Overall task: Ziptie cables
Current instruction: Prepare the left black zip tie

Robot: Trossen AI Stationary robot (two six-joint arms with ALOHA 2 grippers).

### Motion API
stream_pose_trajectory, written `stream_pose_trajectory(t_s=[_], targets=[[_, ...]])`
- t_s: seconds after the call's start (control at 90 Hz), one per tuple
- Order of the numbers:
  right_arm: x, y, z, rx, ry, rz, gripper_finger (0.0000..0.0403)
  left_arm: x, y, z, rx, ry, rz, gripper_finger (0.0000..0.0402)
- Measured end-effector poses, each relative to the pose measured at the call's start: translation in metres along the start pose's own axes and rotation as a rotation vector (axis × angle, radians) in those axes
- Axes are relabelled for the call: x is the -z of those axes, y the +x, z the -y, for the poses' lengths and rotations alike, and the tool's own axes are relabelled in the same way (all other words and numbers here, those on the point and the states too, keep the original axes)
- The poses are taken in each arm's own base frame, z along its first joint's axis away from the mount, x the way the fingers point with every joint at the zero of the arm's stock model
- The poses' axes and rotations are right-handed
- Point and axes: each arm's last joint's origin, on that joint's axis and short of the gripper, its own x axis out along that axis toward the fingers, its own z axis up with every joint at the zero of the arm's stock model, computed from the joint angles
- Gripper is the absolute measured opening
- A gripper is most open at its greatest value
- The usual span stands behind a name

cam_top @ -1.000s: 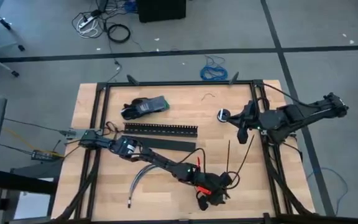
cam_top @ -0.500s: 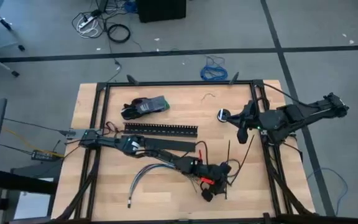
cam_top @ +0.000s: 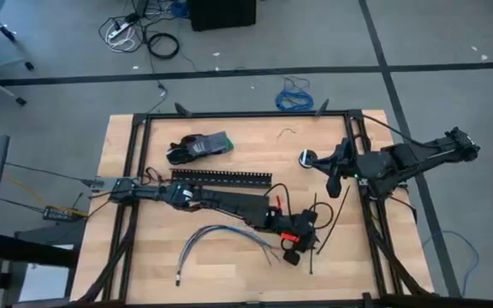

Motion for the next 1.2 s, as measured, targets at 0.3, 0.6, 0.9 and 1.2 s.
stream_pose_trajectory(t_s=[0.3,0.6,0.9,1.2], targets=[[0.0,0.0,0.0,-0.001,-0.014,0.001,0.0006,0.011,-0.002,-0.008,-0.015,-0.006,-0.094,0.0001],[0.0,0.0,0.0,-0.011,-0.014,-0.003,0.0003,0.027,-0.011,-0.007,0.044,-0.026,-0.336,0.0],[0.0,0.0,-0.001,-0.025,-0.015,-0.01,0.0001,0.029,-0.021,0.013,0.025,0.029,-0.521,0.0],[0.001,0.0,-0.002,-0.053,-0.018,-0.025,0.0001,-0.004,-0.073,0.031,0.08,0.12,-0.688,0.0]])
